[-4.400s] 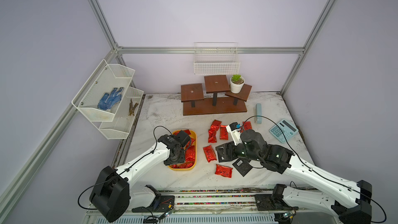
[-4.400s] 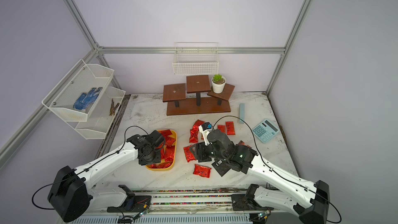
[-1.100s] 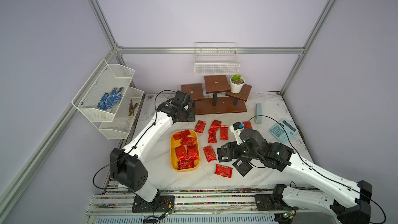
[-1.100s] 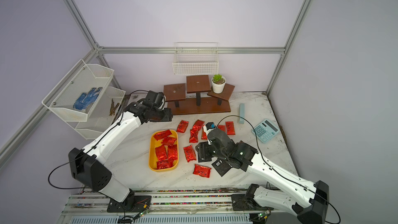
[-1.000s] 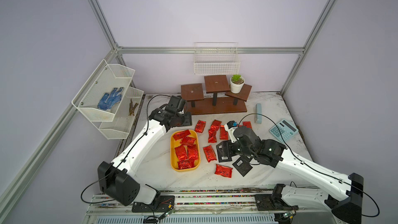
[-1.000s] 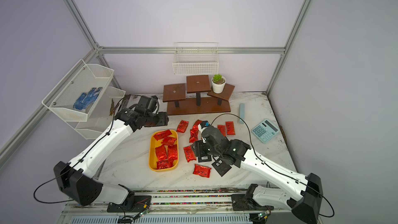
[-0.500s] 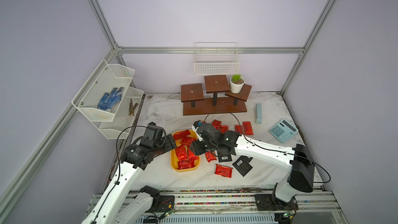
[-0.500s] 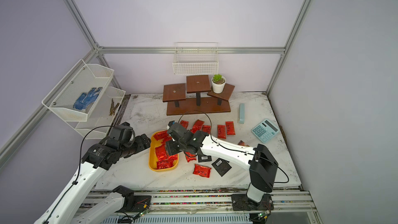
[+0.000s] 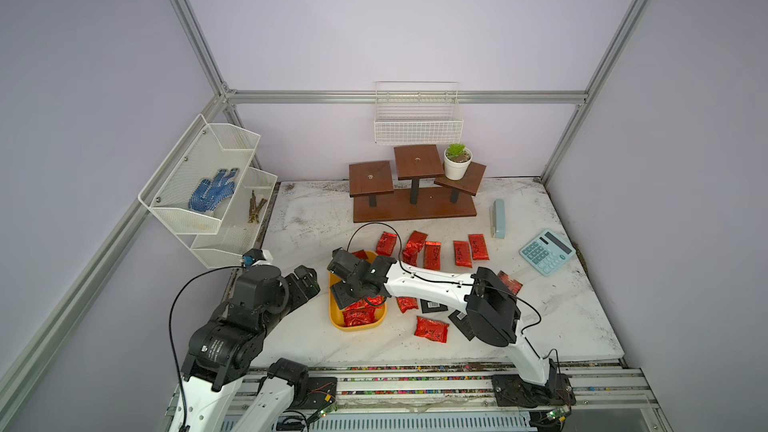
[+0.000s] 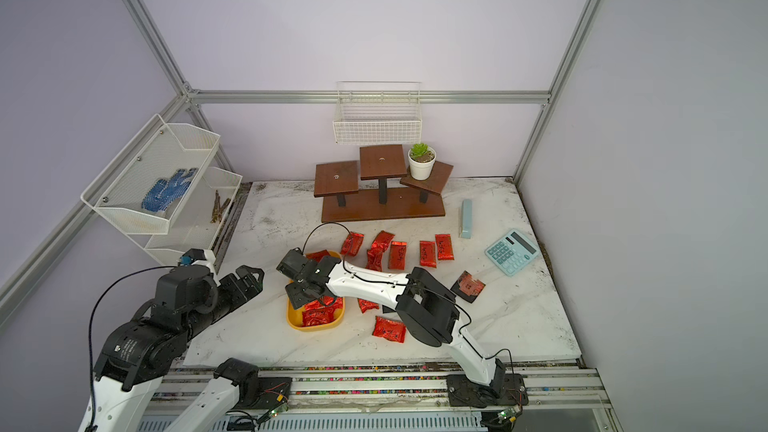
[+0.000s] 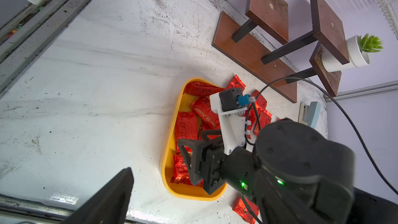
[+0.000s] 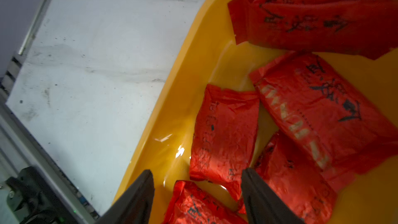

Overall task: Take the tea bags out of the storage box
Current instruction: Pick up the tea bag from the storage box.

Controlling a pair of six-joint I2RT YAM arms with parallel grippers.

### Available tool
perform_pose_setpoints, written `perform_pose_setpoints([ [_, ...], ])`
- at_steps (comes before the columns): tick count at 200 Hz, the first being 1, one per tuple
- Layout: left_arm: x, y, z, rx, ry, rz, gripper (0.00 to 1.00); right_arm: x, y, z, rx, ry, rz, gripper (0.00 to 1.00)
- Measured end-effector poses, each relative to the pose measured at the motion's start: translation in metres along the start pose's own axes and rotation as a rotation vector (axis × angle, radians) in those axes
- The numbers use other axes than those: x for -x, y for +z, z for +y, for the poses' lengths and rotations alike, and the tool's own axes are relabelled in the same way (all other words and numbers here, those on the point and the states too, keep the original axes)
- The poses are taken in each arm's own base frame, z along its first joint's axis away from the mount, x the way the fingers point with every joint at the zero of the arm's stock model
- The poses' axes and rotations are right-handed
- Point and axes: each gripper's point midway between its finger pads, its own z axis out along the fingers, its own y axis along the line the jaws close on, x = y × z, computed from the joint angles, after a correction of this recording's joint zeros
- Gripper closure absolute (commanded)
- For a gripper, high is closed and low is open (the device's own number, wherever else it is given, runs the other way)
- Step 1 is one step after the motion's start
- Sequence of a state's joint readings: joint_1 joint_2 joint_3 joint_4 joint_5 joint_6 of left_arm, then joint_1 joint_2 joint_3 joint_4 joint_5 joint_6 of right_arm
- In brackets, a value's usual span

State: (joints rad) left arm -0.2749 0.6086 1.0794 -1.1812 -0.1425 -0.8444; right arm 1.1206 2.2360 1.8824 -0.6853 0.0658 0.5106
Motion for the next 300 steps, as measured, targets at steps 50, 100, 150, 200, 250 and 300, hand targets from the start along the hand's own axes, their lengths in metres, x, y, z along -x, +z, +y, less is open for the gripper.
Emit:
perform_pose_setpoints([
  [50,-0.008,-0.005,0.010,0.013,-0.002,0.010,0.09,-0.007,0.017,-0.017,-0.116,-0.010,0.016,0.25],
  [100,-0.016,0.000,0.015,0.024,-0.002,0.034,0.08,-0.003,0.030,-0.017,-0.146,-0.016,0.010,0.24],
  [150,-0.018,0.000,0.015,0.018,-0.002,0.041,0.08,-0.012,0.047,-0.023,-0.212,-0.031,0.013,0.32],
  [200,-0.018,-0.001,0.014,0.014,-0.003,0.042,0.08,-0.011,0.046,-0.022,-0.209,-0.016,0.007,0.52],
  [250,-0.020,0.000,0.012,0.005,-0.002,0.054,0.08,-0.011,0.041,-0.008,-0.138,-0.007,0.025,0.55],
  [300,-0.030,0.014,0.007,-0.008,0.010,0.112,0.11,0.011,-0.022,0.009,-0.034,0.007,-0.048,0.56],
])
